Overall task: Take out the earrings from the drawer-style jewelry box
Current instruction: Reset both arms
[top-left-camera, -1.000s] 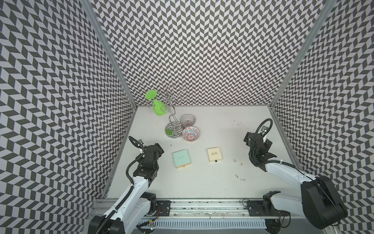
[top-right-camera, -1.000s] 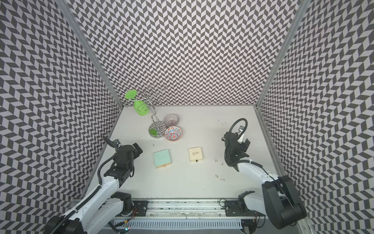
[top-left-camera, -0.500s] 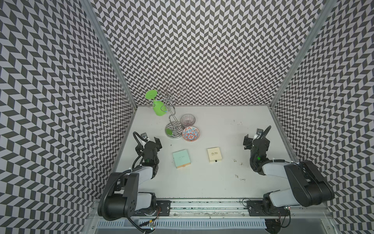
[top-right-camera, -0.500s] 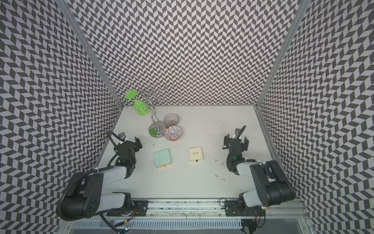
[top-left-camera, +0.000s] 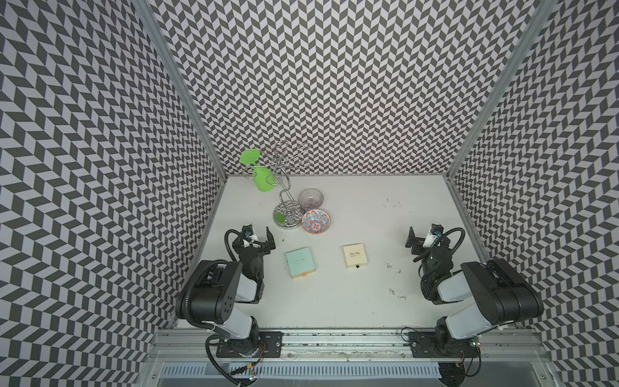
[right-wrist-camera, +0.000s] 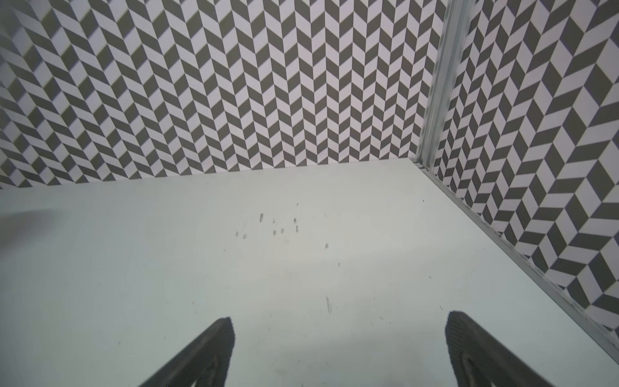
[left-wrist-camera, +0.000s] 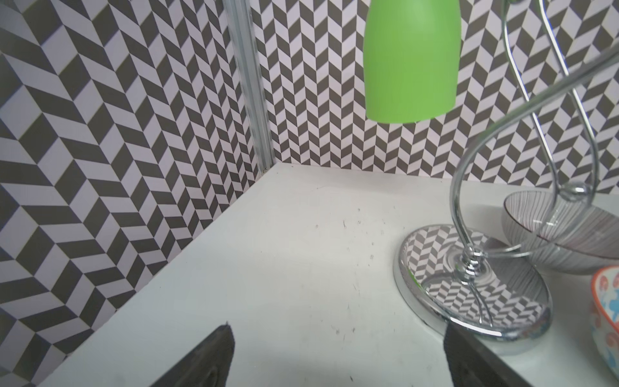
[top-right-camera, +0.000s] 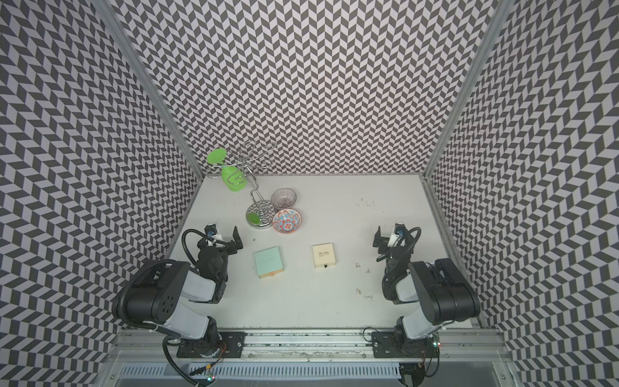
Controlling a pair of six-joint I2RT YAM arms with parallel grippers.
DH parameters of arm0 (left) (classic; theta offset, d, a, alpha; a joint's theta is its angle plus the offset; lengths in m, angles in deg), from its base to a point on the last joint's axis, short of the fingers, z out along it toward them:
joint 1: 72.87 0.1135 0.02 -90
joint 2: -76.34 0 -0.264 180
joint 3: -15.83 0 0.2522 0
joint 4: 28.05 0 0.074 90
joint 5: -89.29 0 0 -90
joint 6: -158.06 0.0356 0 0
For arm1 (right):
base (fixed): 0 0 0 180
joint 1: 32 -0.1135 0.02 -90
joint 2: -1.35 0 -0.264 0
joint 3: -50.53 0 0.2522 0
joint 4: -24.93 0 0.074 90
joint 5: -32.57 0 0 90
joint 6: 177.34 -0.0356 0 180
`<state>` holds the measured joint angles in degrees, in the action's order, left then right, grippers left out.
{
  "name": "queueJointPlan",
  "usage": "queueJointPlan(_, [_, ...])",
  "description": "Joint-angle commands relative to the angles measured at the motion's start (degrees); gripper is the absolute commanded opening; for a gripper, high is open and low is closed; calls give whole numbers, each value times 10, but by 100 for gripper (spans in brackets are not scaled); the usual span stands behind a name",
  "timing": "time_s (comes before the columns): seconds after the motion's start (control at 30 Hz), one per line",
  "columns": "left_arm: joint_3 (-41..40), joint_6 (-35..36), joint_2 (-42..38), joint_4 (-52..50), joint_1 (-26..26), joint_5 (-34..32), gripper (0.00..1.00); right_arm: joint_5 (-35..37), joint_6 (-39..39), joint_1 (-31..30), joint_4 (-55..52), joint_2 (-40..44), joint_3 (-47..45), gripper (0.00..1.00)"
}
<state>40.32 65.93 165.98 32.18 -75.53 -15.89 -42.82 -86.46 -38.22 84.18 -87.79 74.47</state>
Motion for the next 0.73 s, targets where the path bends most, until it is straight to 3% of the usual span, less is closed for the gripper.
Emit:
queueJointPlan(0.0, [27,-8,-4,3,10,26,100,-16,-14,10,-3,2,47,99])
queueJointPlan(0.17, [25,-4,-6,5,5,19,100,-24,-12,17,52,-11,31,99])
queueJointPlan(0.7, [29,-1,-6,-2,2,17,100,-23,-13,17,51,-9,30,99])
